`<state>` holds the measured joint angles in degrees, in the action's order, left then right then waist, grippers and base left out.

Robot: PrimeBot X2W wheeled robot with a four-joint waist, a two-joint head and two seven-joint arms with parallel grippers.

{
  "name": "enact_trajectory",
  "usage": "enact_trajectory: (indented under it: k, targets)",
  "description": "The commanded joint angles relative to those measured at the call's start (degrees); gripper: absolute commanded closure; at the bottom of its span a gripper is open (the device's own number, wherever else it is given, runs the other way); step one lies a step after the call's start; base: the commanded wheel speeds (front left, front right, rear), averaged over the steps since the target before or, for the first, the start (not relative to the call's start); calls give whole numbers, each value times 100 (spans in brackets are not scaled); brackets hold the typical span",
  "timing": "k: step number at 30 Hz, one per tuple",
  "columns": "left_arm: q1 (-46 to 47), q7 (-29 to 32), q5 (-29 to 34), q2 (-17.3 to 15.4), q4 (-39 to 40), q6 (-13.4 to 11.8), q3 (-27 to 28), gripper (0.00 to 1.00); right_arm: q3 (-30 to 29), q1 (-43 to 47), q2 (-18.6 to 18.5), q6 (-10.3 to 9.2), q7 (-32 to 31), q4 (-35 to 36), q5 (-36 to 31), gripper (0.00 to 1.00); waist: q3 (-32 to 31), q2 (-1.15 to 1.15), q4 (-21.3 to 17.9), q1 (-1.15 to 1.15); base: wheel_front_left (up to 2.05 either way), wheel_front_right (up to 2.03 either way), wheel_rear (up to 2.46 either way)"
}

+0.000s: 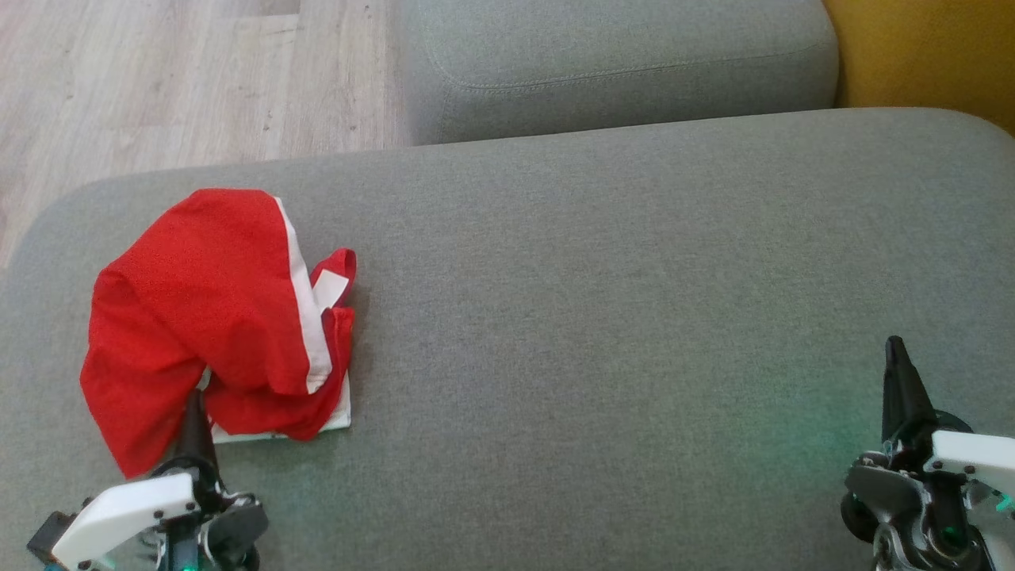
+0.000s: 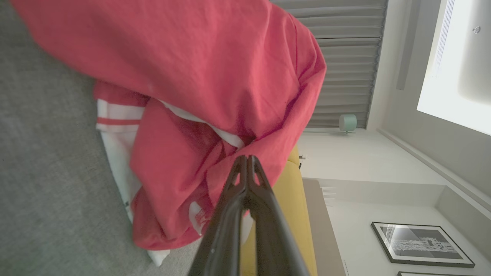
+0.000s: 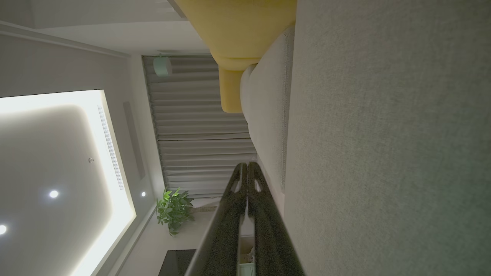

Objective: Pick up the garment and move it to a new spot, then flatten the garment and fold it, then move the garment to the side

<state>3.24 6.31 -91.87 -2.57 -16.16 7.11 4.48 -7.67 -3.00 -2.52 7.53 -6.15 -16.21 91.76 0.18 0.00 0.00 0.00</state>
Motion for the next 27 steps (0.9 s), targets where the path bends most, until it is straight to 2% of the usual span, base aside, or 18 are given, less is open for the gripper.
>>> enact_trajectory:
  k: [1, 4, 5, 8, 21, 27]
  targets:
    - [294, 16, -31, -31, 213, 37, 202, 100, 118, -318, -36, -4, -32, 219, 42, 100, 0, 0, 0, 0, 0, 0, 0]
    - [294, 16, -31, -31, 213, 37, 202, 100, 118, -318, -36, -4, -32, 219, 42, 100, 0, 0, 0, 0, 0, 0, 0]
    - [0, 0, 0, 0, 0, 0, 0, 0, 0, 0, 0, 0, 0, 1, 0, 0, 0, 0, 0, 0, 0, 0, 0]
    - [-60, -10, 6, 5, -168, -6, -30, 0, 15, 67, 11, 0, 11, -174, -6, 0, 1, 0, 0, 0, 0, 0, 0]
    - [-84, -215, 103, 2, -14, -2, -100, 0, 113, 97, 6, 0, 214, -10, -238, 0, 5, 0, 3, 0, 0, 0, 0]
    - [-83, -334, 250, 0, 58, 0, -109, 0, 95, 103, 4, -1, 332, 87, -671, 0, 9, 0, 22, 0, 0, 0, 0]
